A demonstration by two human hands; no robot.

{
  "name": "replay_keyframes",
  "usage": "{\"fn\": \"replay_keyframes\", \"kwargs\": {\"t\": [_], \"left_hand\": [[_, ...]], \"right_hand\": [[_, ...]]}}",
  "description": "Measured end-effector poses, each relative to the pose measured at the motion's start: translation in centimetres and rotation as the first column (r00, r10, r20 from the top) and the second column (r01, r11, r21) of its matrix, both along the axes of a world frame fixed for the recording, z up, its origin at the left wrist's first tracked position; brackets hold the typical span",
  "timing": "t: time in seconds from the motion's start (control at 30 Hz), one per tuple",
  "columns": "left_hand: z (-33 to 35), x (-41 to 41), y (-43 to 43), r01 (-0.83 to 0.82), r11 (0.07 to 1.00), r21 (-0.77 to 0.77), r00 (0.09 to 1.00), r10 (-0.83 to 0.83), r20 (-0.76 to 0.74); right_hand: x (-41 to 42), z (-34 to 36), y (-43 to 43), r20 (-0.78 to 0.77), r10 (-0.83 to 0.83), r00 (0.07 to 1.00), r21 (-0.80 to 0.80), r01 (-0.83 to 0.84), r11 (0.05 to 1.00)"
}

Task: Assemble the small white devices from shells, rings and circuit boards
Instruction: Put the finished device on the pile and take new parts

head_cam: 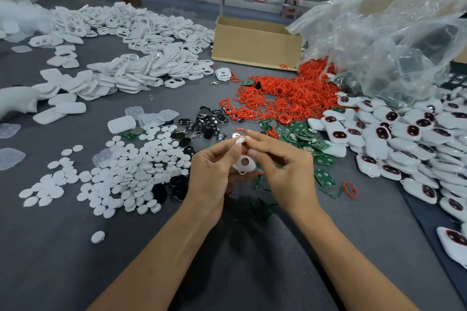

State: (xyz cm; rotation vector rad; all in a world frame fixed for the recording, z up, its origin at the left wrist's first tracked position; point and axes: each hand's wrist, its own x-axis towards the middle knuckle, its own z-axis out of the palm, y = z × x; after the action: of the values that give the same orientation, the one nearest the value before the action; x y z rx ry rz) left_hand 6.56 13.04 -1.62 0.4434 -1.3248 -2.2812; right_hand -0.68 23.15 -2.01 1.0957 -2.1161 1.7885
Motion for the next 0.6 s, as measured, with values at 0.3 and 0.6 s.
{"fn": "replay_keyframes", "kwargs": {"t": [0.3, 0.6], "left_hand": [[-0.33, -0.06, 0.14, -0.021, 0.999, -0.043, 1.0, 0.021, 0.0], [-0.63, -0.33, 0.5, 0.056, 0.998, -0.006, 0.998, -0.057, -0.015]], "right_hand": [[-0.45, -0.64, -0.08, -0.053, -0.001, 0.999, 0.069, 0.005, 0.998], [-0.34, -0.61, 0.02, -0.084, -0.087, 0.993, 0.024, 0.089, 0.996]]}}
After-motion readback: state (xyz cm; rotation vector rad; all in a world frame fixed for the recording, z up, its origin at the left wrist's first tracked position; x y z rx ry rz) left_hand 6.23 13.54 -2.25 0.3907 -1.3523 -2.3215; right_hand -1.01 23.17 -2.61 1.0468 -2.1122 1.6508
